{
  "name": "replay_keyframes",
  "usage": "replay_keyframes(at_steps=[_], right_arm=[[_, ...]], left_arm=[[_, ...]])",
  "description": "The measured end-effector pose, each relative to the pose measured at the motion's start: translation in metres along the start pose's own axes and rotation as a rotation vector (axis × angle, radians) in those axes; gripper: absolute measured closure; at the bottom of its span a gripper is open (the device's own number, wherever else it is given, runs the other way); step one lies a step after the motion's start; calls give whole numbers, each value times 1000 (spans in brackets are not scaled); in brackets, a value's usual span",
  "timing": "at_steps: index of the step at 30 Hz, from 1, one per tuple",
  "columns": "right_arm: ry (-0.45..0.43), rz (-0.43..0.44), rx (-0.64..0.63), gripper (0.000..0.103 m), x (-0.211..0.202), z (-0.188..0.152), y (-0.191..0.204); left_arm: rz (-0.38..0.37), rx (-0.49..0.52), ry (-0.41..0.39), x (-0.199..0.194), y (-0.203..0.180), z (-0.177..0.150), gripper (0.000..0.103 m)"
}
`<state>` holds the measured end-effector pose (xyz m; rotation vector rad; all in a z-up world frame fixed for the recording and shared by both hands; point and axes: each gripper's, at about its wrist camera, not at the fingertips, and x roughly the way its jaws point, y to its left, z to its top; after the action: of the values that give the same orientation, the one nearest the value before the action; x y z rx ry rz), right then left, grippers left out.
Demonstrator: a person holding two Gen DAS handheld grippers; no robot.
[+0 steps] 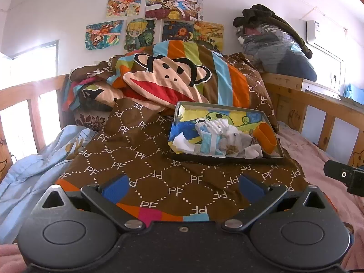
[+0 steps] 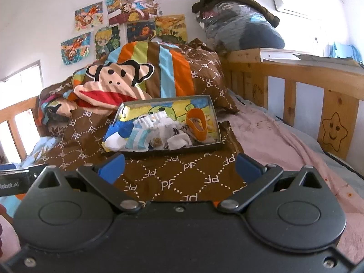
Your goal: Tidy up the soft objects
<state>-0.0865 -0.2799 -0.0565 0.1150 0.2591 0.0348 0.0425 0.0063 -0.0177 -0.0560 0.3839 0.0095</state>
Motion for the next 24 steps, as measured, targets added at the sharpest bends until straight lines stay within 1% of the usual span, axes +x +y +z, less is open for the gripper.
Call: replay_keyframes(at_steps=[4,13,24], right_arm=[[28,-3,-7,0,11,6,0],[37,6,-34,0,21,12,1],[44,13,-43,0,25,13,-4]], left_arm=[[-3,-2,-2,0,0,0,1],[-20,1,-21,2,-3,-2,1],[-28,12,-15,2,-3,-3,1]])
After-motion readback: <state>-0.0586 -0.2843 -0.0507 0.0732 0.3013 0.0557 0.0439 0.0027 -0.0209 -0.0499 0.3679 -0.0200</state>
